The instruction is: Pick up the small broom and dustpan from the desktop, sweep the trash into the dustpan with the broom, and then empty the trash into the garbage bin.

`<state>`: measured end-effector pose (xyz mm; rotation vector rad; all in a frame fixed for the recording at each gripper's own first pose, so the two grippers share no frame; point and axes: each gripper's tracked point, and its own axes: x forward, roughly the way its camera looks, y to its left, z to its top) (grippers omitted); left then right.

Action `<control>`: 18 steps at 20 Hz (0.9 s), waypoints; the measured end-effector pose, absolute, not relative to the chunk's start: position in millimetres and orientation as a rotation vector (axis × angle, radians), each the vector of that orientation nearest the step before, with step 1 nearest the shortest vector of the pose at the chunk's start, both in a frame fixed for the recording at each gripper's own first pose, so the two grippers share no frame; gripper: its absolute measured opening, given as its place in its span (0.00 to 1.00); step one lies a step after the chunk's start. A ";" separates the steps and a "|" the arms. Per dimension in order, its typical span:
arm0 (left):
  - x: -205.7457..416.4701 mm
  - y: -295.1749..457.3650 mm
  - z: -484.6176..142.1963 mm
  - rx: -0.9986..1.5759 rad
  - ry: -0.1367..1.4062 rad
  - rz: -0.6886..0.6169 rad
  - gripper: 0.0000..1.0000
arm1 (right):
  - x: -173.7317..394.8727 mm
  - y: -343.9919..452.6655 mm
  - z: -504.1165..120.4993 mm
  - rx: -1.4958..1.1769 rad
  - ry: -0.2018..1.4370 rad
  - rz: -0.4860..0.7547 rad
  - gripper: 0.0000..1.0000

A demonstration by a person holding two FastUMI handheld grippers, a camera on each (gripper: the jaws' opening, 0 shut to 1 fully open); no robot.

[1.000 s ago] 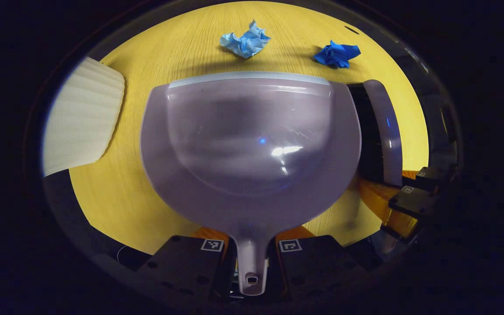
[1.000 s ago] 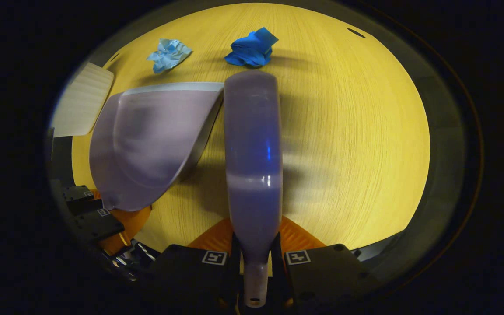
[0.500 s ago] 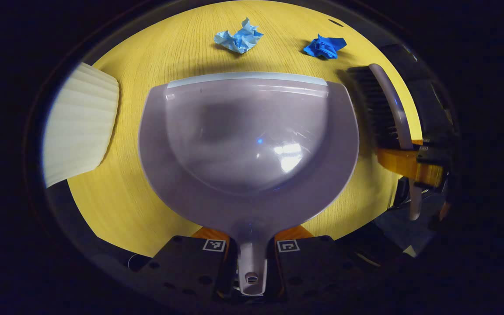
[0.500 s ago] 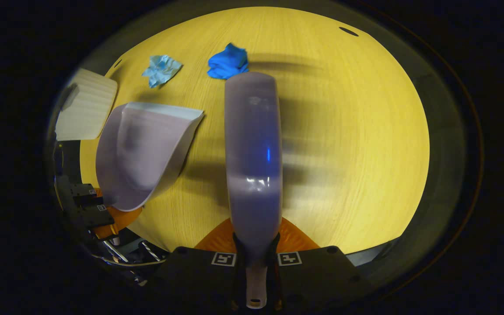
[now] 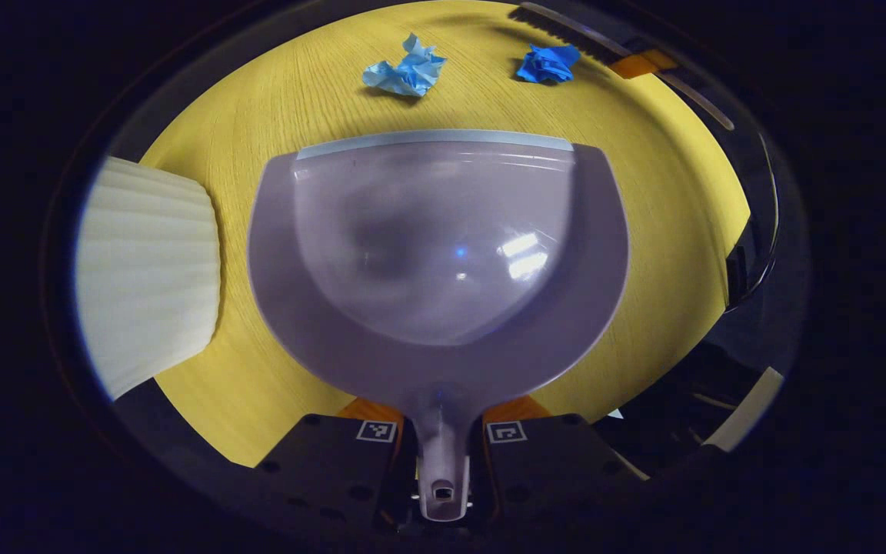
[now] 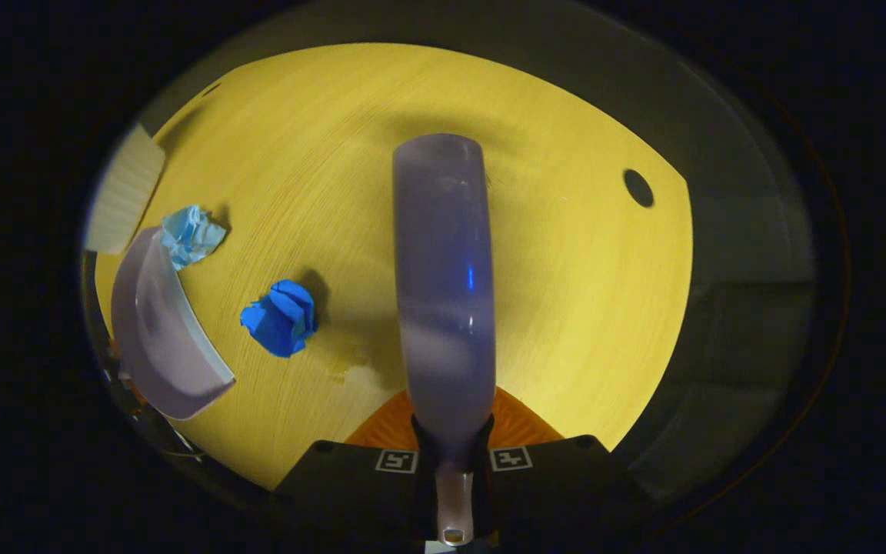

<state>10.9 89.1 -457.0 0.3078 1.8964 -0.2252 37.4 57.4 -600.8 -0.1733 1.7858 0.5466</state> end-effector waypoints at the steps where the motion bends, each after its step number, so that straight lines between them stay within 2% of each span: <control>1: 13.3 92.0 -457.6 0.331 1.891 -0.238 0.26 | 35.6 71.1 -605.4 -0.208 1.787 0.611 0.19; 3: 14.6 100.4 -458.5 0.371 1.899 -0.261 0.26 | 49.2 88.2 -605.7 -0.378 1.732 0.773 0.19; 8: 15.1 107.4 -458.1 0.419 1.885 -0.300 0.26 | 57.7 151.5 -586.0 -0.471 1.690 1.023 0.19; 11: 9.9 113.6 -455.0 0.460 1.891 -0.331 0.28 | 31.4 172.3 -561.2 -0.501 1.695 1.237 0.19; 12: 6.8 112.3 -456.8 0.473 1.872 -0.337 0.28 | 37.8 177.9 -559.2 -0.505 1.668 1.267 0.19; 15: 3.8 107.6 -458.4 0.503 1.830 -0.361 0.26 | 20.4 183.6 -536.4 -0.354 1.765 1.402 0.19; 18: 5.8 107.1 -456.2 0.502 1.808 -0.363 0.26 | 22.0 190.7 -514.9 -0.086 1.919 1.496 0.19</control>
